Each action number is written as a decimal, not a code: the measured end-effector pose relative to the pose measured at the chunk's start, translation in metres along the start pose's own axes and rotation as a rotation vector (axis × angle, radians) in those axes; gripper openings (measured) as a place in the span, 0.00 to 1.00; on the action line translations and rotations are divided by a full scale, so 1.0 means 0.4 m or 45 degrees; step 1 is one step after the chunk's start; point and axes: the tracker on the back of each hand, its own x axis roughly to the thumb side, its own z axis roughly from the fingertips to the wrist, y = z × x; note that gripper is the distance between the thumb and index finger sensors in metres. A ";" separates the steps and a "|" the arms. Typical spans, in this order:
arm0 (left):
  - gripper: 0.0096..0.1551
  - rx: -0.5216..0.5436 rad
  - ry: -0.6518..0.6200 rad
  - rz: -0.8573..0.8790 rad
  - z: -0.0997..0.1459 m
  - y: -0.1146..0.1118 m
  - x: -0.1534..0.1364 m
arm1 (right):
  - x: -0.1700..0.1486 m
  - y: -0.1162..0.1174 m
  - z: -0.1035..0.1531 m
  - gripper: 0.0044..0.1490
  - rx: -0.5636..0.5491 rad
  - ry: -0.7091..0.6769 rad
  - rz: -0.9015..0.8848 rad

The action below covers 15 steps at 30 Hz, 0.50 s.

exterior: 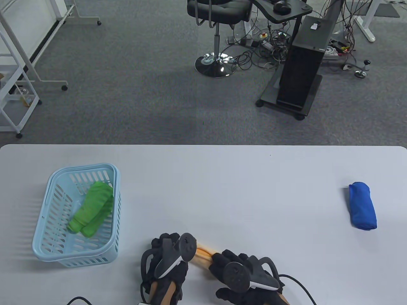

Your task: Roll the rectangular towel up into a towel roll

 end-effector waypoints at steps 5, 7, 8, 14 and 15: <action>0.43 0.099 -0.045 0.067 0.030 0.034 -0.020 | -0.030 -0.003 -0.043 0.54 -0.002 0.133 0.287; 0.45 0.133 -0.026 0.134 0.039 0.050 -0.036 | -0.059 -0.010 -0.057 0.54 0.012 0.219 0.255; 0.46 0.147 -0.009 0.170 0.044 0.058 -0.046 | -0.085 -0.014 -0.066 0.54 0.023 0.278 0.234; 0.50 0.142 -0.026 0.228 0.052 0.072 -0.067 | -0.260 -0.030 -0.083 0.55 0.013 0.656 0.257; 0.51 0.123 -0.042 0.225 0.051 0.072 -0.067 | -0.298 -0.032 -0.078 0.56 0.038 0.728 0.256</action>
